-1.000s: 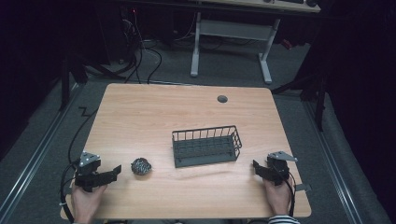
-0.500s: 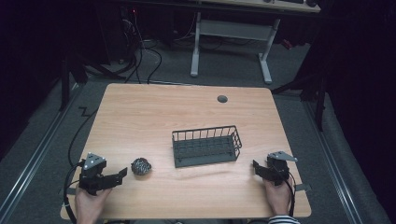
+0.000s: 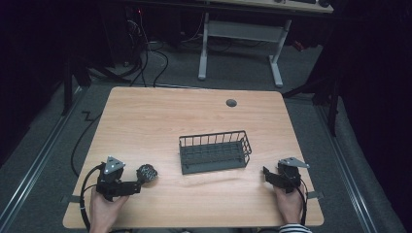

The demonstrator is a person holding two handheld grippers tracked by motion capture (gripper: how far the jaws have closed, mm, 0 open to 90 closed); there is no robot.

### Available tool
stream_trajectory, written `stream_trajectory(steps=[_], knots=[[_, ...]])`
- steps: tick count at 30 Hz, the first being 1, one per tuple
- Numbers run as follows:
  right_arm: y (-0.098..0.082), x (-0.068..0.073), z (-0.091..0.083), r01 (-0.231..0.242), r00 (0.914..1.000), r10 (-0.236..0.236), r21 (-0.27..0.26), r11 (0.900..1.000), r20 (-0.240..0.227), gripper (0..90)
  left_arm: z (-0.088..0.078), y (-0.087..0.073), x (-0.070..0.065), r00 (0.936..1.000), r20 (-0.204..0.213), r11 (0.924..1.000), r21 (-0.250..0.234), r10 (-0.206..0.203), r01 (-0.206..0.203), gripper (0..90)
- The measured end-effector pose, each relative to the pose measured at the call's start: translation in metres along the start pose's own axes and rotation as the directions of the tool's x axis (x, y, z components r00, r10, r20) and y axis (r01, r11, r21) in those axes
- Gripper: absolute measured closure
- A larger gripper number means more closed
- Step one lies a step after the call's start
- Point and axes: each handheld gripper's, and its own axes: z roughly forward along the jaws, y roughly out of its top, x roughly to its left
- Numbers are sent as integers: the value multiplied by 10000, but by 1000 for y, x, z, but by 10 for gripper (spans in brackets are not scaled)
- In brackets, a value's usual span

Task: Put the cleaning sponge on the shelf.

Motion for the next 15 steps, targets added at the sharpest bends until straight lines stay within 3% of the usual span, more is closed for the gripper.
stream_trajectory(steps=[5,15], knots=[[0,0,0,7,10000,-7,-1,10000,1,348,13,6,-9,9994,14,9990,258,355,-355,80],[0,0,0,44,10000,-44,6,10000,-26,347,35,9,-13,9997,38,9970,734,256,-258,106]])
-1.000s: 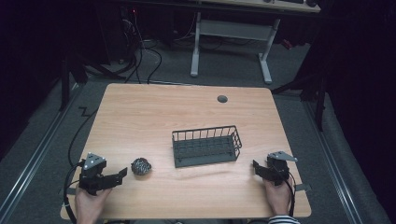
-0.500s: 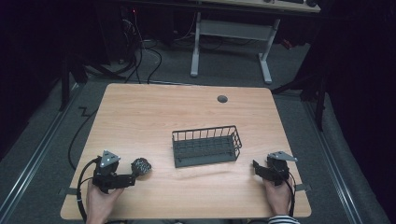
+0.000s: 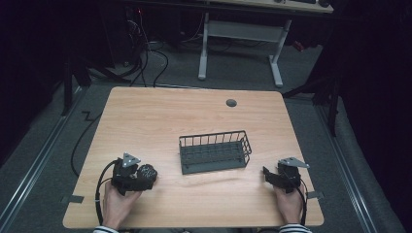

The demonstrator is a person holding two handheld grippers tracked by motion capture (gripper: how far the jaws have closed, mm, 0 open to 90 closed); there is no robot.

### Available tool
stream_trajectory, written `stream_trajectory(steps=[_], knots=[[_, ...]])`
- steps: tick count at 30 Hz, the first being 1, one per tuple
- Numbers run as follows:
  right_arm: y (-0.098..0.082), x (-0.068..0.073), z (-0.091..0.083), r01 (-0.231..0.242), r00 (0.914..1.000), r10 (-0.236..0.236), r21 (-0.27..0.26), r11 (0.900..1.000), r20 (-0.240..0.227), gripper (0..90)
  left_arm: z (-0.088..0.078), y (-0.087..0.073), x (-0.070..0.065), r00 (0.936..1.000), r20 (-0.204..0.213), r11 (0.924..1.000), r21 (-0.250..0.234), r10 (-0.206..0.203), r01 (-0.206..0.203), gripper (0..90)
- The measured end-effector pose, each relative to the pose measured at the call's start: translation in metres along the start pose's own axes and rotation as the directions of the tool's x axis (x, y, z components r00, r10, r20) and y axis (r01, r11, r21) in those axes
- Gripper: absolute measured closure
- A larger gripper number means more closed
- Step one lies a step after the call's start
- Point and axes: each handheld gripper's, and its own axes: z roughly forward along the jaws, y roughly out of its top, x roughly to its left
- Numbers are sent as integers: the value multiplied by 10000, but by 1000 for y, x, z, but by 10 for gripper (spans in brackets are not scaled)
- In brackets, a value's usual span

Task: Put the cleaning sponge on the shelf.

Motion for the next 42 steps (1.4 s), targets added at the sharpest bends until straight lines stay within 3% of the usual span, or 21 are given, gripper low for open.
stream_trajectory(steps=[18,28,39,42], knots=[[0,0,0,-34,10000,34,12,10000,-37,346,23,-2,-1,9990,-395,9974,701,186,-158,199],[0,-1,0,-31,10000,31,2,10000,-44,346,24,-4,-2,9995,-295,9986,529,106,-90,355],[0,-1,0,-52,10000,52,-17,10000,-78,344,17,-3,-1,9999,-107,9997,226,-25,28,401],[0,-1,0,-47,10000,47,-14,10000,-75,344,15,-1,-3,9998,-67,9995,272,174,-172,404]])
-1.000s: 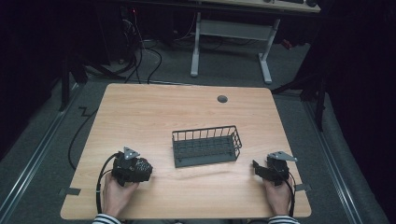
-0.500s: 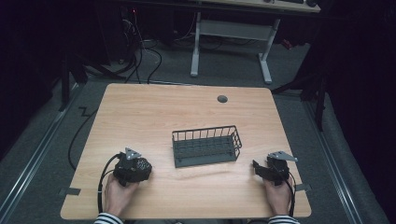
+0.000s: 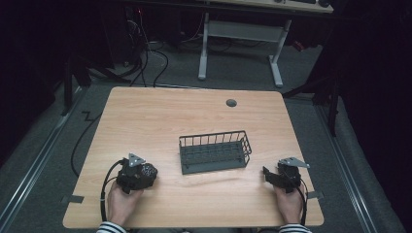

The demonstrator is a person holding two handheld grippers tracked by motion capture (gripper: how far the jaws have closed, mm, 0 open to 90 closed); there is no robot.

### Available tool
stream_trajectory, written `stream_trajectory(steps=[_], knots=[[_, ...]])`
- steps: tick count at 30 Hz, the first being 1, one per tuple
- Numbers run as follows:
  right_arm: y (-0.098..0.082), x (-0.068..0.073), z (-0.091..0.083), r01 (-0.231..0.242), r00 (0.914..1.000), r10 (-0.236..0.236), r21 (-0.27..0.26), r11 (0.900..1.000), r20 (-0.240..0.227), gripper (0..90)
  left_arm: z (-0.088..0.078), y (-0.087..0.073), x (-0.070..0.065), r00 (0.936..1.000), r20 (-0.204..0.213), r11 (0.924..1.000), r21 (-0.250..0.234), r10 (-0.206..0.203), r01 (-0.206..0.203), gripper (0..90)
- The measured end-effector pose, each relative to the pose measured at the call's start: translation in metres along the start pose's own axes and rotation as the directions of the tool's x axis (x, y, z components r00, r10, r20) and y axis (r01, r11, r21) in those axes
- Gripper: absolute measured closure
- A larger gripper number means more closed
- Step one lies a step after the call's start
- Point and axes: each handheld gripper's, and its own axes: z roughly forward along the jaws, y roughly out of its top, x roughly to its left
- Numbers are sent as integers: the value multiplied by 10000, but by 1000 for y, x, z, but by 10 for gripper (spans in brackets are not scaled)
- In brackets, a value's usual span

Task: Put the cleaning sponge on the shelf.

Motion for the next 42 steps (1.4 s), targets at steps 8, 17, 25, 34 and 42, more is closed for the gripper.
stream_trajectory(steps=[8,17,25,34,42], knots=[[0,0,0,-12,10000,12,-6,10000,-19,343,-5,5,-1,9995,253,9998,-99,184,-181,410],[0,0,0,-6,10000,6,-6,10000,-17,342,-17,14,-2,9976,679,9990,-425,131,-102,411],[0,0,0,-35,10000,35,-6,10000,-38,341,-23,22,-3,9924,1232,9987,-515,46,17,411],[0,0,0,-10,10000,10,0,10000,-46,337,-36,40,-8,9856,1672,9959,-899,238,-88,411],[0,0,0,-8,10000,8,-7,10000,-60,336,-42,50,-9,9842,1722,9962,-831,405,-264,418]])
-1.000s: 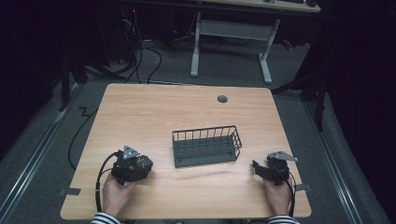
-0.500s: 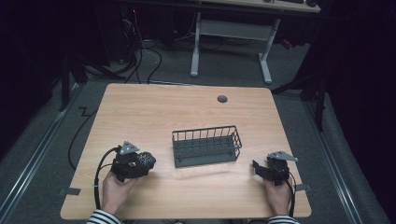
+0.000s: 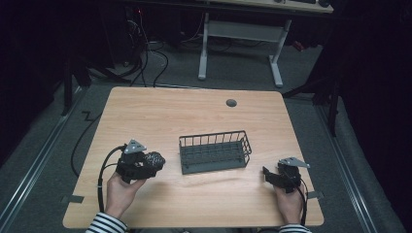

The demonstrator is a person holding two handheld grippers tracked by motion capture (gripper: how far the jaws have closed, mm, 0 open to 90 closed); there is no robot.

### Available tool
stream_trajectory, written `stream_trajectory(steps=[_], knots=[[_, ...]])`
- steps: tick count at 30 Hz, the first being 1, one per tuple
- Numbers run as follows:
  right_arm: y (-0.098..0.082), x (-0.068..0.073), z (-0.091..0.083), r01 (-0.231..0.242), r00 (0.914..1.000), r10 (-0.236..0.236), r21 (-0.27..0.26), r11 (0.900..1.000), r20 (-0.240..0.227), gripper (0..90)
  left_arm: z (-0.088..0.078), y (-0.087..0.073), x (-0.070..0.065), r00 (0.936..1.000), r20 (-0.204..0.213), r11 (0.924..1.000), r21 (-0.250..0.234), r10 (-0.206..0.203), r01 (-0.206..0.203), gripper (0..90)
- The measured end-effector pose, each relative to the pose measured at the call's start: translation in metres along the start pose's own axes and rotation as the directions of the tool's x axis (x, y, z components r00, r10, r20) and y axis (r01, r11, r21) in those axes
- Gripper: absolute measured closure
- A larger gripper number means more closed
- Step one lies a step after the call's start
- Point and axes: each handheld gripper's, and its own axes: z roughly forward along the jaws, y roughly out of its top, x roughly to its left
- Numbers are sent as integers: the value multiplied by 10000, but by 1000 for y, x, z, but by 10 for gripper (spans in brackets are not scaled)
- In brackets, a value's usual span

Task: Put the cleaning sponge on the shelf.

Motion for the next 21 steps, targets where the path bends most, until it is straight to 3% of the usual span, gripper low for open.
stream_trajectory(steps=[9,19,21], knots=[[0,0,0,3,10000,-3,20,10000,-5,332,-6,13,-3,9995,234,9997,66,235,-236,418],[0,1,0,77,10000,-77,18,10000,64,331,-13,33,-3,9964,843,9994,-350,73,-44,418],[0,2,0,97,9999,-97,20,10000,78,331,-15,38,-4,9964,823,9993,-344,199,-171,418]])
